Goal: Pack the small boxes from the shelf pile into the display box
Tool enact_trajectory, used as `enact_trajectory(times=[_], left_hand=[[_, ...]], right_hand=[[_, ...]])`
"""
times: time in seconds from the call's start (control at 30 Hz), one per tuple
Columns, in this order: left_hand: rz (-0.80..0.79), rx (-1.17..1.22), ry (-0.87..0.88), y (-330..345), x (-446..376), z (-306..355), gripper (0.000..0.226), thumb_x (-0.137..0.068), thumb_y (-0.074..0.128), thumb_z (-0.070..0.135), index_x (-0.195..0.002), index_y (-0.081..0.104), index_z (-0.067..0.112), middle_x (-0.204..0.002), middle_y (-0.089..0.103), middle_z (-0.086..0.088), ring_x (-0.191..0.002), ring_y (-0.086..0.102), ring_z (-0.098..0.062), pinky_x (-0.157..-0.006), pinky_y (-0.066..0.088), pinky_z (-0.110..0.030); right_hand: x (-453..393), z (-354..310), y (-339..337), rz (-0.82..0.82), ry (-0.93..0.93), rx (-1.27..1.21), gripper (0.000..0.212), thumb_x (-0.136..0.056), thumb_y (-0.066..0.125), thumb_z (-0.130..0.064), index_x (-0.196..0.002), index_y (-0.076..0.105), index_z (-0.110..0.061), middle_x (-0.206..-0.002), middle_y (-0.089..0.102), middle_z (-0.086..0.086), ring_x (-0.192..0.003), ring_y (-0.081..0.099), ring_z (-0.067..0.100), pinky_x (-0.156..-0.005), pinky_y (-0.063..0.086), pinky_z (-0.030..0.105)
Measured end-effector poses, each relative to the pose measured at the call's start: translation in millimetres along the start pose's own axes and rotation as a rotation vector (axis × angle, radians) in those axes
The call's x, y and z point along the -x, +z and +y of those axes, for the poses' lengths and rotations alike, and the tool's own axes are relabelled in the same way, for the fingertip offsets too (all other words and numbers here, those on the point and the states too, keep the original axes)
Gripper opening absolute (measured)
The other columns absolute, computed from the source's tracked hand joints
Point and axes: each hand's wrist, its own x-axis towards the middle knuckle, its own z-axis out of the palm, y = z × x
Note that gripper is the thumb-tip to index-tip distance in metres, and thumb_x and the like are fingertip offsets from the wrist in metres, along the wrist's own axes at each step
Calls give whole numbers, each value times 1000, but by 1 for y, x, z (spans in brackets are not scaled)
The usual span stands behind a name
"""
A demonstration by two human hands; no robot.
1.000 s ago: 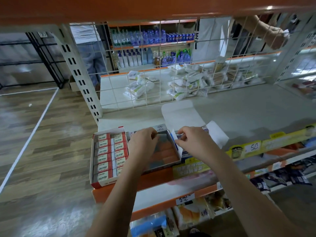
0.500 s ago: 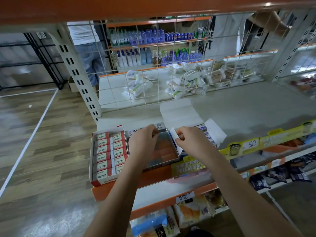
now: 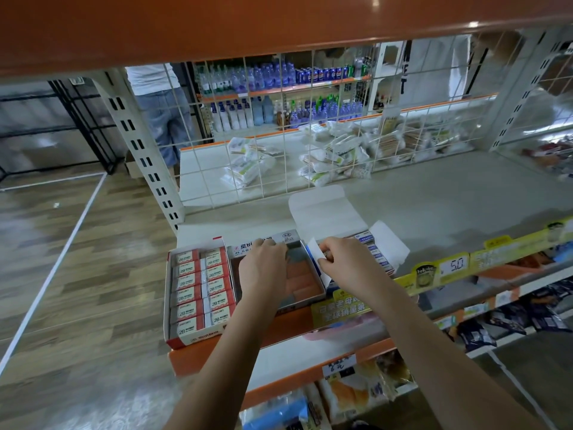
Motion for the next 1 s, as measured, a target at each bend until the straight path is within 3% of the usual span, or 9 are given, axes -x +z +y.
enact_trajectory(times=[0.1, 0.23, 0.5, 0.63, 0.77, 1.0], left_hand=[[-11, -42, 18, -1, 0, 2, 27, -96, 50, 23, -121, 56, 15, -116, 60, -2, -110, 47, -18, -83, 46, -29], [-5, -111, 66, -5, 0, 6, 28, -91, 59, 17, -118, 55, 12, -114, 58, -2, -109, 48, -18, -79, 46, -28], [-53, -216, 145, -11, -12, 9, 22, -93, 55, 17, -115, 55, 13, -108, 59, -5, -104, 51, -21, -72, 43, -29], [-38, -108, 123, -12, -18, 8, 15, -91, 56, 15, -106, 56, 13, -104, 61, -5, -99, 54, -23, -69, 42, -31], [-119, 66, 133, -16, -25, -2, 25, -92, 54, 23, -116, 62, 22, -107, 65, -1, -100, 58, -22, -76, 46, -32], [-153, 273, 70, -21, -29, -19, 23, -89, 58, 25, -112, 64, 24, -104, 69, 8, -96, 61, -14, -80, 50, -30]], right_hand=[[-1, 0, 1, 3, -1, 12, 19, -93, 53, -20, -108, 59, -12, -97, 67, 5, -85, 62, 18, -69, 44, 24], [-1, 0, 1, 2, 5, 24, 18, -92, 52, -20, -107, 59, -12, -96, 67, 5, -85, 61, 19, -69, 47, 27], [-1, 1, 1, 6, 10, 17, 16, -92, 52, -21, -104, 60, -14, -92, 67, 4, -81, 61, 19, -70, 49, 30], [-1, 1, 0, -9, 15, 13, 18, -92, 50, -19, -105, 60, -12, -92, 67, 5, -81, 62, 20, -72, 53, 34], [-1, 3, 0, -12, 7, -6, 17, -92, 50, -19, -104, 60, -12, -94, 68, 5, -79, 61, 18, -66, 47, 27], [0, 5, 2, -6, 2, -13, 16, -93, 51, -21, -104, 59, -12, -95, 67, 4, -80, 60, 16, -67, 45, 25]])
